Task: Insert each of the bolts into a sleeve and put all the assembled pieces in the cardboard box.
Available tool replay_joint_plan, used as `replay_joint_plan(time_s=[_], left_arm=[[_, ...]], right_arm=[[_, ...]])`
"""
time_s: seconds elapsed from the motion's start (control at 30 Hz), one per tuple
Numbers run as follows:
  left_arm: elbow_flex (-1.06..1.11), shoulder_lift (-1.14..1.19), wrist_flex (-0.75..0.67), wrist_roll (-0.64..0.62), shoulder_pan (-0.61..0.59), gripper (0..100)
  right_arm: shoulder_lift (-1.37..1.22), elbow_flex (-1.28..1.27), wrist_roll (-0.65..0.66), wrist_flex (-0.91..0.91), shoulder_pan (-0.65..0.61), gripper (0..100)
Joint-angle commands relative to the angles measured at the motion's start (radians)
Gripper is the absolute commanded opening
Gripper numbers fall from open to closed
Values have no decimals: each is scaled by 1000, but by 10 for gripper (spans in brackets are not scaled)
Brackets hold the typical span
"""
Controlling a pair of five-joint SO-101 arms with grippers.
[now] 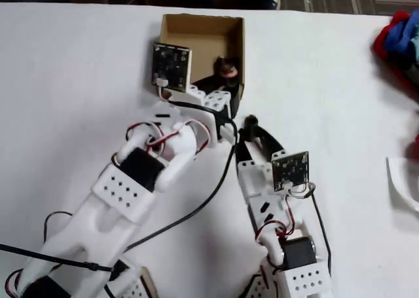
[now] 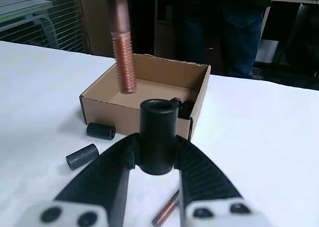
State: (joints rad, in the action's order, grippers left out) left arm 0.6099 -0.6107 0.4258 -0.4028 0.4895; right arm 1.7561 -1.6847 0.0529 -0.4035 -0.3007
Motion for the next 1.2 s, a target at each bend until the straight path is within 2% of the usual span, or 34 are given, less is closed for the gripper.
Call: replay_joint_plan(time_s=[0.0, 0.9, 1.17], left_arm=[[-62, -2, -2, -9, 32, 25], [-84, 6, -2, -15, 52, 25], [-71, 100, -3, -9, 109, 25]], right_arm=[[5, -9, 11, 7, 5, 19], [5, -9, 11, 5, 4, 19], [5, -9, 11, 5, 4, 19]])
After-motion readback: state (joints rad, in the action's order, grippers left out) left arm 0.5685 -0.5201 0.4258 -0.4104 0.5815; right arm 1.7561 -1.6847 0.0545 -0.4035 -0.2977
